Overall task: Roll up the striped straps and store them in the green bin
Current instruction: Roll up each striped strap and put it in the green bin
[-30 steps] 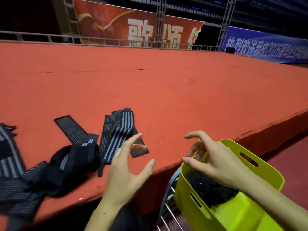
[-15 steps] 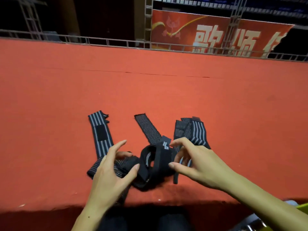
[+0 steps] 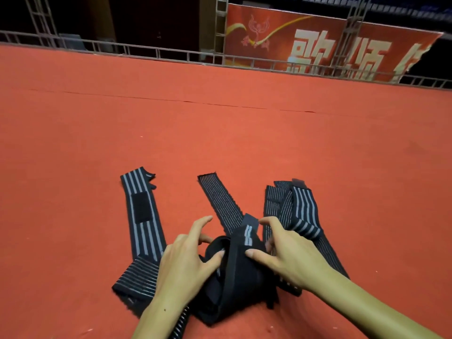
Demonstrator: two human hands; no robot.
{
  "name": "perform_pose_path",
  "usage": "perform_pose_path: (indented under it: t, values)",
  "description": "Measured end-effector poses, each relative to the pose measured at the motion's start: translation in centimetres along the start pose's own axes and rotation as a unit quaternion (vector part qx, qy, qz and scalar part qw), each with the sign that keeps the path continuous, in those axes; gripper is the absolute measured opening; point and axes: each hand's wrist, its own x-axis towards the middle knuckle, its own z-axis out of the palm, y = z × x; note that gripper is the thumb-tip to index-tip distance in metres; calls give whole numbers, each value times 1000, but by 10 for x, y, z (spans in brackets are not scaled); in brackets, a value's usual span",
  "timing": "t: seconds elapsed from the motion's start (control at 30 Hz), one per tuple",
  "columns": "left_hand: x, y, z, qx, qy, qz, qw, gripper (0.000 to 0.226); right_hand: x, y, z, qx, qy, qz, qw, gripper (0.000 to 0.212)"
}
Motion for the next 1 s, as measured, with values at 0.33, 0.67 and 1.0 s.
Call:
perform_pose_path:
  t: [0.33, 0.67, 1.0]
  values:
    - [7, -8, -3, -37, 28, -57, 997, 54, 17, 11, 13, 296, 51, -37, 953, 51]
    - [0, -2, -20, -46, 68, -82, 993, 37, -16, 21, -15, 247, 82, -31, 965, 41]
    - [-13, 11, -31, 20, 140, -30, 990, 33, -59, -13, -29, 143, 76, -150, 975, 54]
